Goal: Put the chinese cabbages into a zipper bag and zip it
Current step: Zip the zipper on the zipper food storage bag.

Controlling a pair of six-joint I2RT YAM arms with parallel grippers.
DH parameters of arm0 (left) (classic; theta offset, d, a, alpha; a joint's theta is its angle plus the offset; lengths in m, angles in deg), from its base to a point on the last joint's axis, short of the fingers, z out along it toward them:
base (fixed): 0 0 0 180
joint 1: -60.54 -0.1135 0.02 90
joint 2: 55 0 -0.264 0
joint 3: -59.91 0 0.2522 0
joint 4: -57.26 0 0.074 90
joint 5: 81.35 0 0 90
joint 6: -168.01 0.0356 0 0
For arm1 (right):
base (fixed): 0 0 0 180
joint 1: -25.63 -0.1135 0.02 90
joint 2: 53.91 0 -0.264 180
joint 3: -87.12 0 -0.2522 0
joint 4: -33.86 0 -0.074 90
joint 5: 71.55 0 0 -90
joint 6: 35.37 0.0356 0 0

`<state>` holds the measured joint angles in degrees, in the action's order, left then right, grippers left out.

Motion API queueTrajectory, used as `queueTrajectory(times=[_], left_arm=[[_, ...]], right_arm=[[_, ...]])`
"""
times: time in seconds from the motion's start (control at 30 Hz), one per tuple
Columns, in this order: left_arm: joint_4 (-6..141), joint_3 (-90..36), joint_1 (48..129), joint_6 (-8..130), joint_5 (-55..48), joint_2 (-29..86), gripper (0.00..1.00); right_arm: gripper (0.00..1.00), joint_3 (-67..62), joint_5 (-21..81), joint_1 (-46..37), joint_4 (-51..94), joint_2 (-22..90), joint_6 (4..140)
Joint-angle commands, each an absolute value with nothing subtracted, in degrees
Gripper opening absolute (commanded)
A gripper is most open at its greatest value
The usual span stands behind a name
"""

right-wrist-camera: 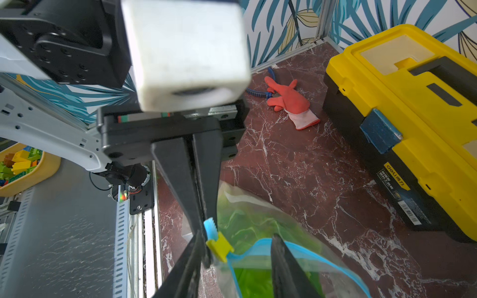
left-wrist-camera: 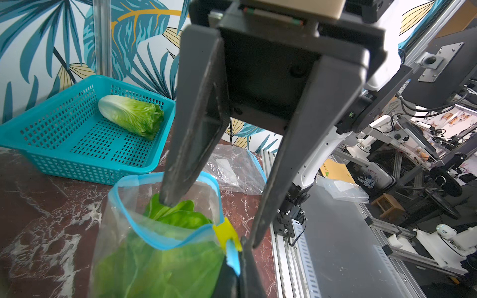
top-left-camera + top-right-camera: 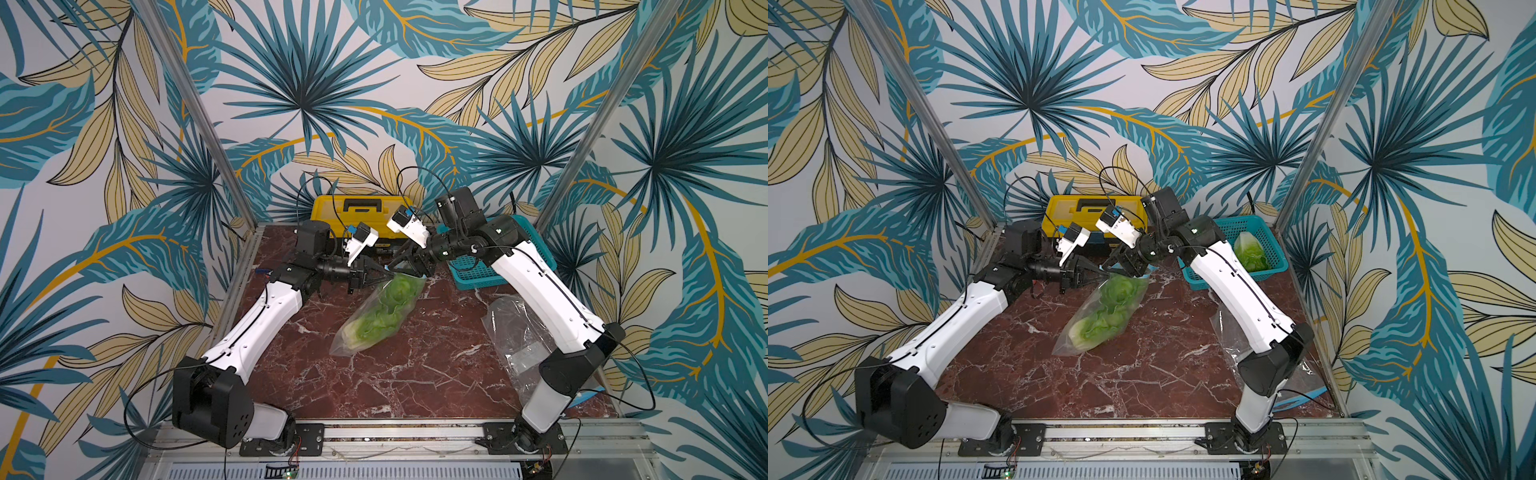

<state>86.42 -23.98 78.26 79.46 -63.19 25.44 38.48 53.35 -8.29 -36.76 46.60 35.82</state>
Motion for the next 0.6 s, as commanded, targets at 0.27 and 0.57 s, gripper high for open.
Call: queueTrajectory(times=[0.27,0.57], left_arm=[[96.69,-27.51,78.95,87.63,-63.51,23.66,0.0],[97.39,-28.03,78.99,88.11,-63.34,23.57,0.0]], right_arm=[[0.33,38.38,63.37,-8.35,-41.07,49.97,33.02],[0.27,34.67,67.58,-6.6,-40.79,49.29,32.67]])
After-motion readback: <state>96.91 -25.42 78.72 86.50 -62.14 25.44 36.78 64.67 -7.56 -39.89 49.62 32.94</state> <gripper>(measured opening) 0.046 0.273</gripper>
